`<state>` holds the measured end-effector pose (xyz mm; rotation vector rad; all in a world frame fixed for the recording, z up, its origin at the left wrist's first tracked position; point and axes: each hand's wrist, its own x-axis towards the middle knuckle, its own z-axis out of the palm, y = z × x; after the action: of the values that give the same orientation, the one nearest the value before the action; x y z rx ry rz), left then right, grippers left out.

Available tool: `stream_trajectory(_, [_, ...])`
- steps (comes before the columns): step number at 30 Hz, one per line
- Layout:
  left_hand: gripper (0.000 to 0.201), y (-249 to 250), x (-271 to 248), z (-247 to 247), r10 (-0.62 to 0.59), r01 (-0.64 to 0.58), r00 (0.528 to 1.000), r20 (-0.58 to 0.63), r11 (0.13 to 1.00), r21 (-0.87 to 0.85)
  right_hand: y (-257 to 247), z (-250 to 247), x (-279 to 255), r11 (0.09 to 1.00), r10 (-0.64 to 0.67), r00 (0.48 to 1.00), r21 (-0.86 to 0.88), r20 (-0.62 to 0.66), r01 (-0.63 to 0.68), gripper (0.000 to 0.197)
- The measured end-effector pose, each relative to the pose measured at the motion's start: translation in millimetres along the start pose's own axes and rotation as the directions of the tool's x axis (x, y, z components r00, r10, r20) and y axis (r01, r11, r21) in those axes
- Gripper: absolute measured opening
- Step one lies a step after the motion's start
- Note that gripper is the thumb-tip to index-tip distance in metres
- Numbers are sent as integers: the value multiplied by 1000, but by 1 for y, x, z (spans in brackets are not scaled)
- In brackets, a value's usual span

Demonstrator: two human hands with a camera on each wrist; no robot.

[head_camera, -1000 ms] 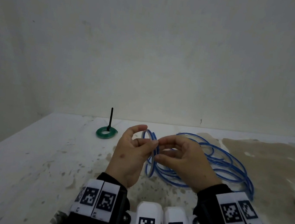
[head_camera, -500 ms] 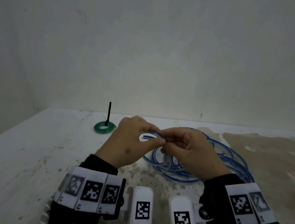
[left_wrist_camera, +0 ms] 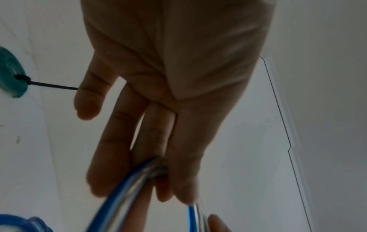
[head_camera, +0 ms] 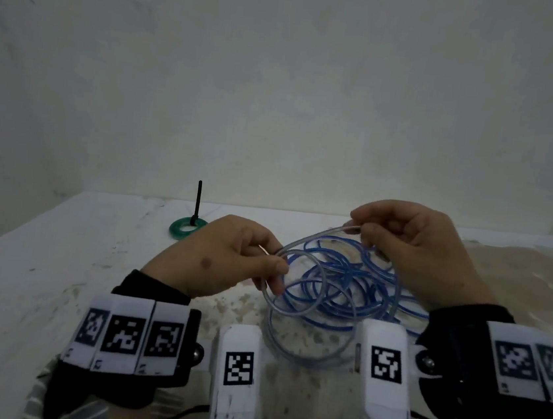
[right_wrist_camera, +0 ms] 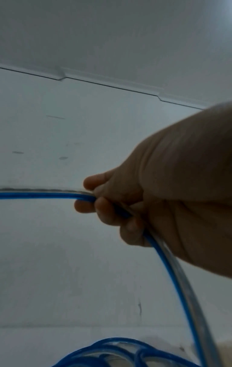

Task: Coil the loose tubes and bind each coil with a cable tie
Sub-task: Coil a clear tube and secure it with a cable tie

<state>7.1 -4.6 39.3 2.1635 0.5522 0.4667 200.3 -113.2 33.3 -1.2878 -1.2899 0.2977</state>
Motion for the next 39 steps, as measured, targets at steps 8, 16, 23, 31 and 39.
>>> stream_trajectory(8, [8, -2, -8, -11, -44, 44, 999, 11, 999, 4, -2, -28, -2, 999, -18, 975, 24, -223, 24, 27])
stream_trajectory(16, [9, -9, 0, -1, -62, 100, 987, -145, 957, 271, 1, -34, -3, 955, 78, 996, -285, -38, -86, 27])
stream_trajectory(23, [4, 9, 2, 14, 29, -14, 991, -132, 993, 119, -9, 13, -3, 952, 36, 980, -304, 194, 25, 23])
stream_trajectory(31, [6, 12, 0, 14, 40, -93, 978, -204, 962, -258, -13, 14, -4, 991, -71, 995, -105, 65, 77, 11])
stream_trajectory(39, [8, 17, 3, 23, 70, -99, 990, -120, 963, -249, -14, -1, -3, 992, -94, 992, -88, -81, 87, 13])
